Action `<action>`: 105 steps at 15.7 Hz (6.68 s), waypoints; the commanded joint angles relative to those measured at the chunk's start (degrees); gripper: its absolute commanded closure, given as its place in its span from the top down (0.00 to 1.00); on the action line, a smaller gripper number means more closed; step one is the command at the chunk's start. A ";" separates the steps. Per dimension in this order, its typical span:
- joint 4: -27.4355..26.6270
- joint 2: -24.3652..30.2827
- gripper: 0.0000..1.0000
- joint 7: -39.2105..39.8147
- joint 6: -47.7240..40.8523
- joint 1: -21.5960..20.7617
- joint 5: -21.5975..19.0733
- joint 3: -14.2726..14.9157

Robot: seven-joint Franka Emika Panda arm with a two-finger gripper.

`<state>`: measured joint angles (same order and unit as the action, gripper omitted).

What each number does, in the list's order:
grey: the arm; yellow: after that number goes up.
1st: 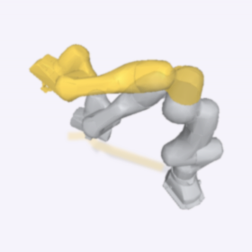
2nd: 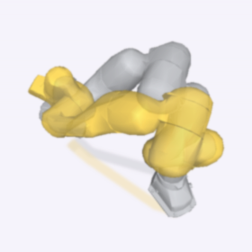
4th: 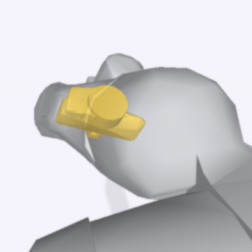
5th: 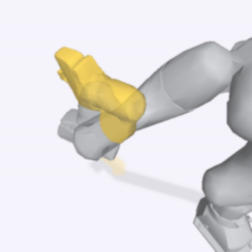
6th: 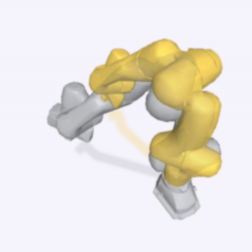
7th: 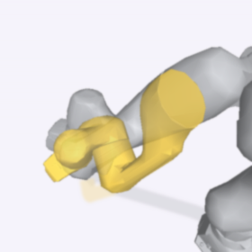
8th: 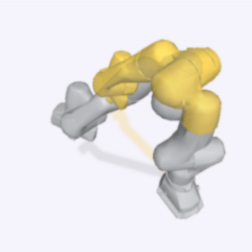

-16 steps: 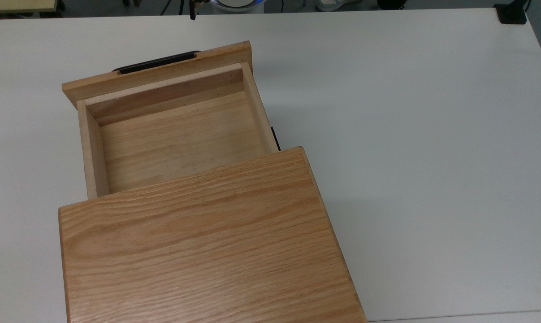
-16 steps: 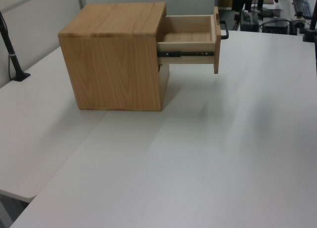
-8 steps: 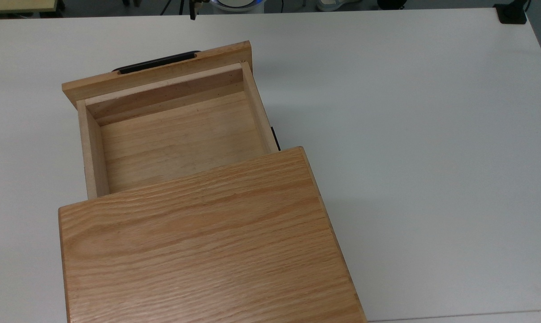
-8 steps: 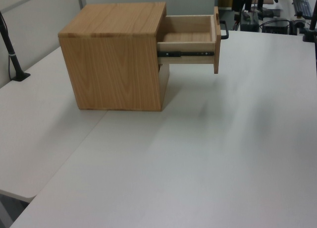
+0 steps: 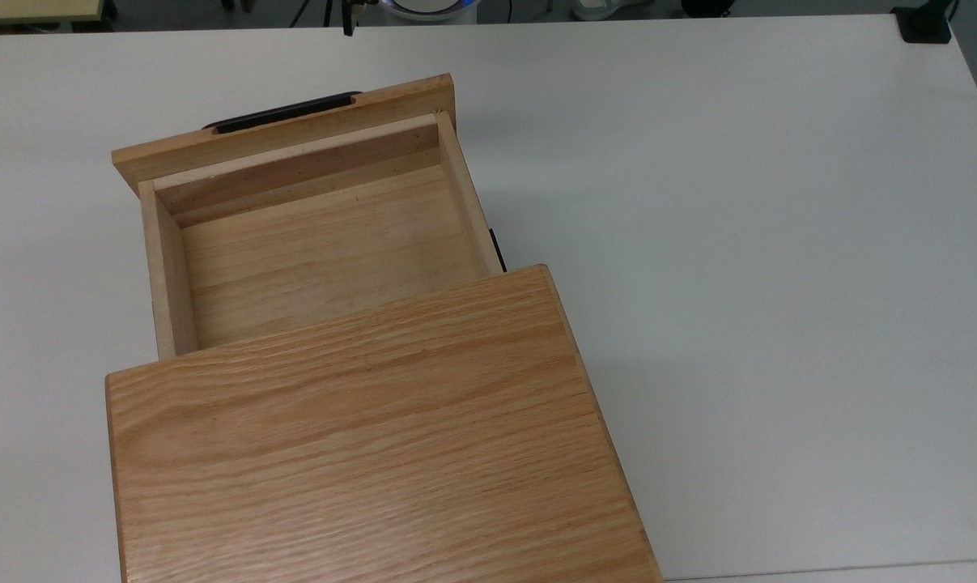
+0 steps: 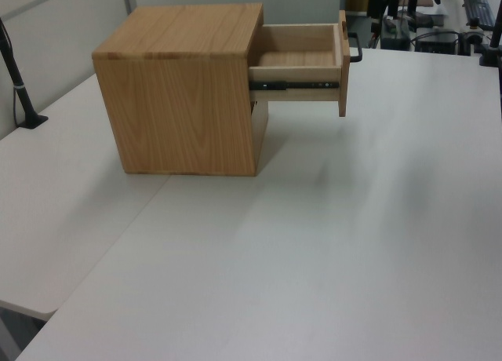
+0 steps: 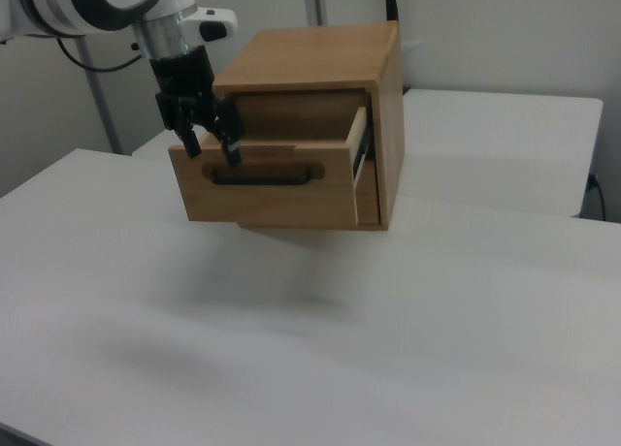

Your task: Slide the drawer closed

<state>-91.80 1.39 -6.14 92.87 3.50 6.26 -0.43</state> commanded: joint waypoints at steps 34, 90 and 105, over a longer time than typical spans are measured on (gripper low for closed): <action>-1.20 -10.44 0.11 8.87 19.10 1.43 -1.78 0.61; -7.79 2.92 1.00 -6.53 7.95 -0.42 -5.91 -2.12; -1.28 0.10 1.00 2.88 4.53 2.22 -4.95 -1.59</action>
<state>-93.75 1.88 -4.66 99.83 6.47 1.32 -2.50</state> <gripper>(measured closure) 0.000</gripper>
